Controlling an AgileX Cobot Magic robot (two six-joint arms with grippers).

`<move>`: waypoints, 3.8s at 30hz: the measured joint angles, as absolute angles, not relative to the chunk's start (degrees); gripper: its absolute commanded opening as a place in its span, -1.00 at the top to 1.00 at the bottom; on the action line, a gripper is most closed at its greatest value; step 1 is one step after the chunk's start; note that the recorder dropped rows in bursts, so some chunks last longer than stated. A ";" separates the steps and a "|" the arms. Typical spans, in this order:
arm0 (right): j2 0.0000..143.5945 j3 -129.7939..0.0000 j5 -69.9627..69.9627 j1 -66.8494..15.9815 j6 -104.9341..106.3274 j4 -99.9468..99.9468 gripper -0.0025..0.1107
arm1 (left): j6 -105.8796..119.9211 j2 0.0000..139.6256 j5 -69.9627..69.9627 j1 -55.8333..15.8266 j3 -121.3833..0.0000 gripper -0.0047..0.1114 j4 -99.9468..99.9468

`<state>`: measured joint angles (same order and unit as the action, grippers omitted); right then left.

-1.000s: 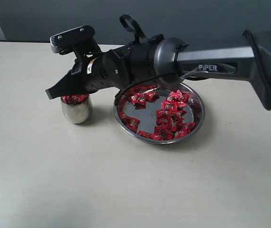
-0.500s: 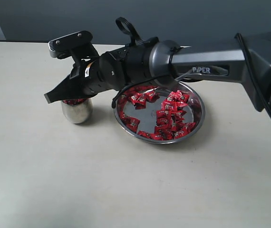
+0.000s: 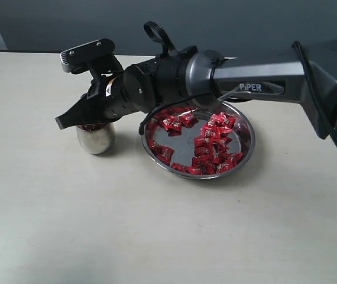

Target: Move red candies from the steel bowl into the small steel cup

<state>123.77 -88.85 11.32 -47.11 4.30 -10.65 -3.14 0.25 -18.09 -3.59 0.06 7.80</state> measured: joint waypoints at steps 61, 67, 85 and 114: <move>87.59 -49.91 10.92 -22.61 -1.42 -4.53 0.97 | -3.14 0.25 -18.09 -3.59 0.06 0.91 7.80; 90.27 -47.79 5.05 -22.61 -1.42 -4.64 0.97 | -3.14 0.25 -18.09 -3.59 0.06 0.91 7.80; 92.17 -47.80 0.97 -22.15 6.14 4.06 0.97 | -3.14 0.25 -18.09 -3.59 0.06 0.91 7.80; 11.54 -2.75 8.47 1.39 6.50 -19.38 0.97 | -3.14 0.25 -18.09 -3.59 0.06 0.91 7.80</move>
<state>11.54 -2.75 8.47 1.39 6.50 -19.38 -3.14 0.25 -18.09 -3.59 0.06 7.80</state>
